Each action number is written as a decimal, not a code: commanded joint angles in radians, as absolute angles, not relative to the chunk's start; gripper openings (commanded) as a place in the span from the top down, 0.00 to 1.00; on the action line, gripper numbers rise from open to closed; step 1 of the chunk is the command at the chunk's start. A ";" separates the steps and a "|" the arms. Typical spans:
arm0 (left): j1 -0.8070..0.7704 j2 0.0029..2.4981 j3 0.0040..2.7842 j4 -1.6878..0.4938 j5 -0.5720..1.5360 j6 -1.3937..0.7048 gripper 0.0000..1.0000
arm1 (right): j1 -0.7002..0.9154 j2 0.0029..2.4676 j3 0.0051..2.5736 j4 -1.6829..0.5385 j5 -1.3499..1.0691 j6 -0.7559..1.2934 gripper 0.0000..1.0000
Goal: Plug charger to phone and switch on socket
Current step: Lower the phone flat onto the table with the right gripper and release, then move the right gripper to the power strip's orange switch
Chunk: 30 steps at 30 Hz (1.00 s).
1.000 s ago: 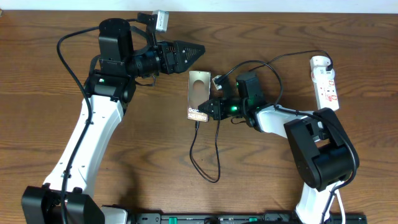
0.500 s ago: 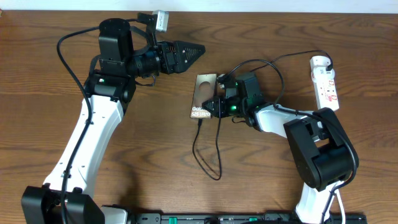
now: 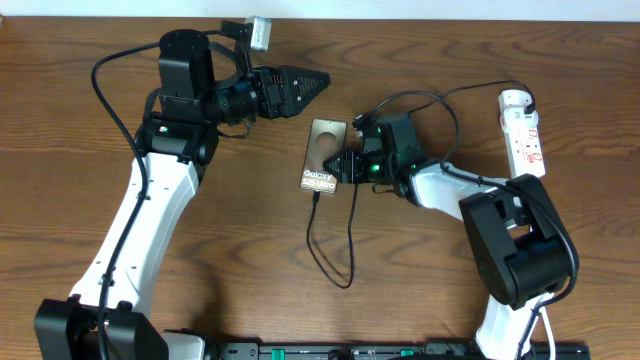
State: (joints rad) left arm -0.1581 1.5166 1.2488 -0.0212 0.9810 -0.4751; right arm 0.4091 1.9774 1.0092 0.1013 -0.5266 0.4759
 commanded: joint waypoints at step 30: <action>-0.155 1.502 1.260 -0.019 0.978 -0.479 0.13 | 0.156 1.963 1.787 -0.582 0.054 -0.041 0.01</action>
State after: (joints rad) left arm -0.1581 1.5166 1.2488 -0.0212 0.9810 -0.4751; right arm 0.2066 1.9770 1.7668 -0.5999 0.0177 0.0399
